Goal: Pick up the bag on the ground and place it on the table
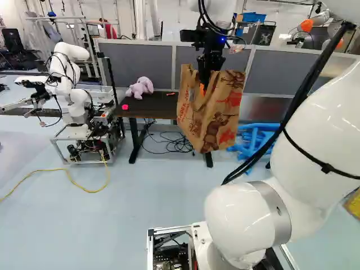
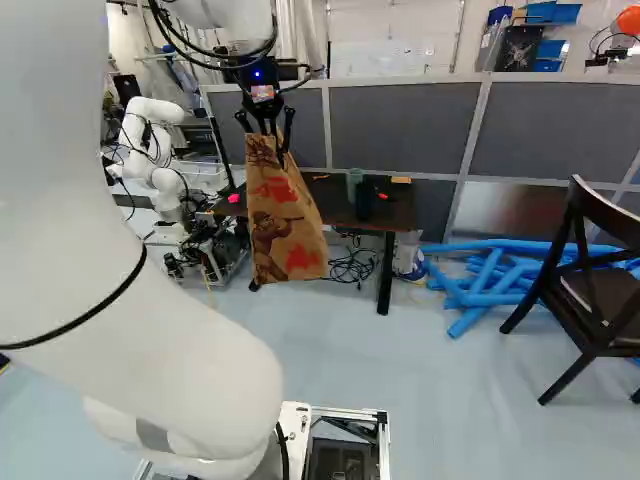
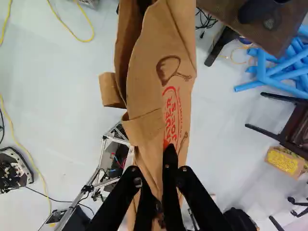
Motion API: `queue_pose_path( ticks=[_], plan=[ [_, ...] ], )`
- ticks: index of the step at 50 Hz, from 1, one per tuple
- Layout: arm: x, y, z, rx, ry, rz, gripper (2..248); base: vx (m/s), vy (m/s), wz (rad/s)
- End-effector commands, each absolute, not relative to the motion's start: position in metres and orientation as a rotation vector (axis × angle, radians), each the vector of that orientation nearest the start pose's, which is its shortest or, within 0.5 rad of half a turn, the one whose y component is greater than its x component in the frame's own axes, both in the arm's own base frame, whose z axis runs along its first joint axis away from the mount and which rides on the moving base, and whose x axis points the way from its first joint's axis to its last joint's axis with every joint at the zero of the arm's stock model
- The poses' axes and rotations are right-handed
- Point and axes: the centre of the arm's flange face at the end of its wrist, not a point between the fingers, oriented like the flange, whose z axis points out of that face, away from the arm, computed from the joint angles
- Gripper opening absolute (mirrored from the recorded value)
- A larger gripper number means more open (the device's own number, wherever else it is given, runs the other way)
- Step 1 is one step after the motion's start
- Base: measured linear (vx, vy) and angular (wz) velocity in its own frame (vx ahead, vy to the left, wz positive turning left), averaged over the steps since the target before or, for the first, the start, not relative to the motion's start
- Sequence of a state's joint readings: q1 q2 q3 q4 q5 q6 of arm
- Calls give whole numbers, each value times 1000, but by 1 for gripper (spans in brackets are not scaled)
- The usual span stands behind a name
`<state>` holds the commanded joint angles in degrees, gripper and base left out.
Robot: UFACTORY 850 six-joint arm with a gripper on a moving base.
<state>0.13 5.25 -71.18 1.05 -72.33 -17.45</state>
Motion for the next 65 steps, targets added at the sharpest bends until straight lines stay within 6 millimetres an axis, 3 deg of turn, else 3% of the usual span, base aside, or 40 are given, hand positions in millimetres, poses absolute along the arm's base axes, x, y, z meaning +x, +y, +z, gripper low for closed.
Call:
queue_pose_path(
  ticks=[38, 65],
  plan=[
    [420, 3, 708, -3097, -471, -115, 21, 138, 67, -22],
    [420, 3, 708, -3097, -471, -115, 21, 140, 39, -173]
  ],
)
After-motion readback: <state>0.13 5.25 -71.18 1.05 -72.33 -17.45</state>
